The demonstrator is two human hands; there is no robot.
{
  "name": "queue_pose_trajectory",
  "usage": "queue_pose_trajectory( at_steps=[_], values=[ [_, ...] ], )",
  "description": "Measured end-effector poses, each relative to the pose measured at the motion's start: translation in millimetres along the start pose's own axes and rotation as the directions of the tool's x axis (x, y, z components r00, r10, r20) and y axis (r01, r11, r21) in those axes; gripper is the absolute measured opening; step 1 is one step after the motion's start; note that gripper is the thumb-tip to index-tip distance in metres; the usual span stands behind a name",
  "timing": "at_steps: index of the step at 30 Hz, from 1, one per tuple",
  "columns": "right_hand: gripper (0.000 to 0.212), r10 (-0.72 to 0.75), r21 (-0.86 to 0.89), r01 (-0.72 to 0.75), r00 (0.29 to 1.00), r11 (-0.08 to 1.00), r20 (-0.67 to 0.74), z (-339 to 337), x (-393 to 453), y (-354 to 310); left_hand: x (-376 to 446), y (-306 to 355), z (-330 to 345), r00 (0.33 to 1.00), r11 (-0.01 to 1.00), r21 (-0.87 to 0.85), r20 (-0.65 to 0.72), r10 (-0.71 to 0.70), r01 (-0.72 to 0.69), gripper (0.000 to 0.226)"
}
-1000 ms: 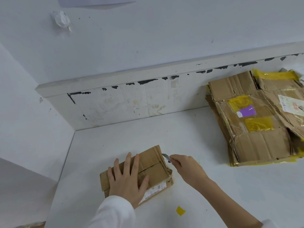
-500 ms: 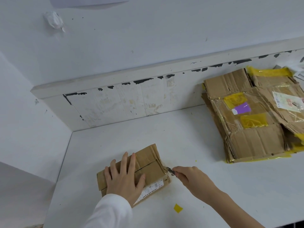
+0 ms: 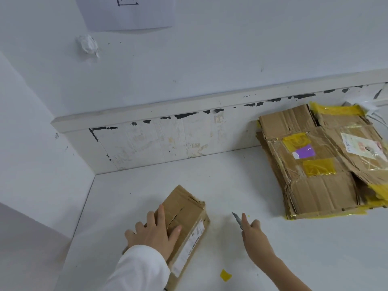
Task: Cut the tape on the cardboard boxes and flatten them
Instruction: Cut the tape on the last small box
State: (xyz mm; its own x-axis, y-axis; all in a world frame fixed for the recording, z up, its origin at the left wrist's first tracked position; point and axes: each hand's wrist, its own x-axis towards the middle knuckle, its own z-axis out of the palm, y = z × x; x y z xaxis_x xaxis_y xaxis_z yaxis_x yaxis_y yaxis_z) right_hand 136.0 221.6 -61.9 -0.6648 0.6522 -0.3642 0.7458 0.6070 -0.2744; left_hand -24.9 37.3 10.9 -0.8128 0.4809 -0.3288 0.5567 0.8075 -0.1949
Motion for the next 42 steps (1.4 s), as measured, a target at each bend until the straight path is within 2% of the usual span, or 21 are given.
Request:
queue_pose_trajectory(
  at_steps=[4, 8, 18, 24, 26, 28, 30, 31, 32, 33, 34, 35, 36, 37, 39, 42],
  values=[
    [0.062, 0.02, -0.159, -0.037, 0.994, 0.987, -0.108, 16, 18, -12, -3, -10, -10, 0.999, 0.993, -0.115, 0.012, 0.036, -0.034, 0.063],
    [0.064, 0.047, -0.148, -0.067, 0.99, 0.987, -0.129, 22, 29, -19, -9, -10, -15, 0.999, 0.962, -0.269, 0.021, 0.051, -0.043, 0.051],
    [0.069, 0.096, -0.277, -0.119, 0.991, 0.953, -0.095, 28, 30, -23, -12, -3, -15, 0.999, 0.957, -0.29, -0.038, 0.023, -0.033, 0.048],
    [0.061, 0.071, -0.207, -0.094, 0.991, 0.974, -0.117, 7, 19, -35, -11, 0, -18, 0.998, 0.961, -0.275, -0.057, 0.002, -0.018, 0.044],
    [0.055, -0.013, -0.09, -0.002, 0.986, 0.996, -0.166, -8, 10, -57, -10, 1, -21, 0.999, 0.961, -0.277, -0.039, 0.002, -0.012, 0.04],
    [0.053, -0.193, 0.006, 0.201, 0.948, 0.98, -0.254, -21, -6, -89, -9, 4, -25, 1.0, 0.956, -0.292, -0.018, 0.015, -0.019, 0.035],
    [0.056, -0.367, -0.019, 0.388, 0.854, 0.921, -0.368, -25, -28, -118, -8, 6, -28, 1.0, 0.95, -0.312, 0.004, 0.026, -0.024, 0.033],
    [0.052, -0.423, -0.089, 0.43, 0.793, 0.898, -0.437, -27, -38, -130, -7, 8, -29, 1.0, 0.95, -0.313, 0.016, 0.027, -0.02, 0.031],
    [0.038, -0.469, -0.176, 0.442, 0.746, 0.88, -0.473, -27, -46, -137, -7, 9, -29, 0.999, 0.949, -0.314, 0.022, 0.025, -0.017, 0.026],
    [0.022, -0.492, -0.213, 0.444, 0.763, 0.87, -0.419, -32, -52, -143, -7, 9, -29, 1.0, 0.949, -0.315, 0.025, 0.017, -0.008, 0.023],
    [0.027, -0.491, -0.252, 0.425, 0.798, 0.87, -0.349, -36, -56, -145, -7, 10, -30, 1.0, 0.946, -0.325, 0.028, 0.007, 0.003, 0.021],
    [0.04, -0.478, -0.27, 0.407, 0.824, 0.873, -0.304, -32, -56, -143, -8, 9, -32, 0.999, 0.941, -0.337, 0.035, -0.001, 0.013, 0.024],
    [0.045, -0.467, -0.303, 0.383, 0.836, 0.873, -0.289, -28, -54, -142, -9, 9, -34, 0.999, 0.937, -0.348, 0.048, -0.001, 0.018, 0.028],
    [0.049, -0.422, -0.3, 0.353, 0.883, 0.886, -0.207, -23, -54, -142, -9, 8, -35, 0.998, 0.934, -0.358, 0.061, 0.007, 0.015, 0.031],
    [0.064, -0.353, -0.289, 0.284, 0.908, 0.914, -0.225, -22, -55, -143, -7, 3, -38, 0.996, 0.921, -0.389, 0.088, 0.036, 0.001, 0.032],
    [0.091, -0.243, -0.194, 0.205, 0.949, 0.959, -0.201, -22, -63, -156, -5, -9, -41, 0.993, 0.902, -0.432, 0.109, 0.05, 0.002, 0.017]
  ],
)
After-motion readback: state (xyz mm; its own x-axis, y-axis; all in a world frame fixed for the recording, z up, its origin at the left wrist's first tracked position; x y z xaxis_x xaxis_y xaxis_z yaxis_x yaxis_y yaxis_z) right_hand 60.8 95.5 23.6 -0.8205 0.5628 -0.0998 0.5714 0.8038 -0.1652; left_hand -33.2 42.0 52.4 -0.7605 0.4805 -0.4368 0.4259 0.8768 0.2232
